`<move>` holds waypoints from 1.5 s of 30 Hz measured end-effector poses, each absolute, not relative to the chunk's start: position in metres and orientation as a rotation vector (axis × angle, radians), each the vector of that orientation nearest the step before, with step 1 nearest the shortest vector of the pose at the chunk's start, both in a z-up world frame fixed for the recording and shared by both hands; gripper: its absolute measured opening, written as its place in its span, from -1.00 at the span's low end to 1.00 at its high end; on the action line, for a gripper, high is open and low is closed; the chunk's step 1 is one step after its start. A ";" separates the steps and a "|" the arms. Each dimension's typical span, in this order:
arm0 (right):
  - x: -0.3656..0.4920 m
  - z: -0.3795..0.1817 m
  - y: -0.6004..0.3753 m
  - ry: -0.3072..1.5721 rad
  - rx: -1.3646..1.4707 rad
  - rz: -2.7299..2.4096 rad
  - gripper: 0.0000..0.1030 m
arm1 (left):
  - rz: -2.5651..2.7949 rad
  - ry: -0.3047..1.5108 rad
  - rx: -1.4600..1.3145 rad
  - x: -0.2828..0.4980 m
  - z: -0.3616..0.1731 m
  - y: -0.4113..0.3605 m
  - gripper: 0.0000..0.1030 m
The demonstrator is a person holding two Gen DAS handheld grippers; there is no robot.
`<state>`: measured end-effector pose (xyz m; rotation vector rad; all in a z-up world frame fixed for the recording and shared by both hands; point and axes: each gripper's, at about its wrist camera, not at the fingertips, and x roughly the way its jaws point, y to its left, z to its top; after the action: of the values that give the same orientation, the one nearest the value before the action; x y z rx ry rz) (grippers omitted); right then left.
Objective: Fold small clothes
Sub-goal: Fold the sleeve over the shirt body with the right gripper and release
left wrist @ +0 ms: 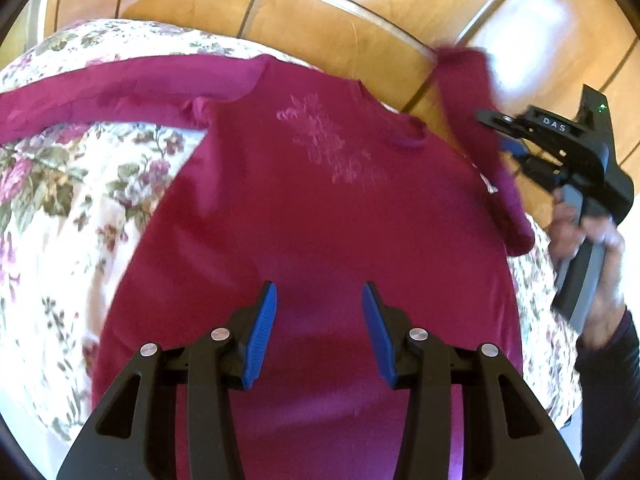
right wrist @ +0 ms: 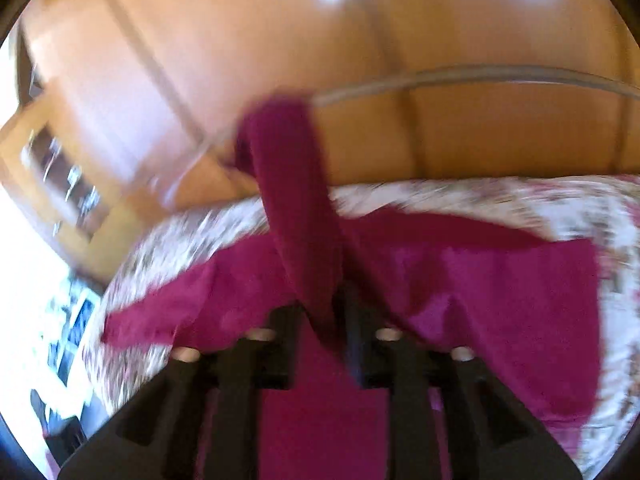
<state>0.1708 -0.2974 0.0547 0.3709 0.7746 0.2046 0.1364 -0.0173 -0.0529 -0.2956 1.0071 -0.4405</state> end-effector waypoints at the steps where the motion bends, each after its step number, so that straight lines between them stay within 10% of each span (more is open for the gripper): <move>1: 0.168 0.053 -0.293 0.772 0.365 0.216 -0.02 | -0.443 1.002 -0.304 0.141 -0.051 -0.016 -0.15; 21: 0.044 -0.016 -0.431 0.860 0.465 -0.226 0.25 | -0.517 1.112 -0.396 0.282 -0.078 -0.088 -0.15; 26: 0.075 -0.022 -0.447 0.824 0.516 -0.293 0.25 | -0.527 1.058 -0.355 0.293 -0.064 -0.103 -0.73; 45: 0.085 0.036 -0.378 0.741 0.290 -0.050 0.41 | -0.335 0.951 -0.125 0.287 -0.071 -0.073 -0.75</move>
<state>0.0855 -0.3778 0.0356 0.2900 0.7410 -0.0504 0.2873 -0.0728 -0.0711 -0.1250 0.9508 -0.3354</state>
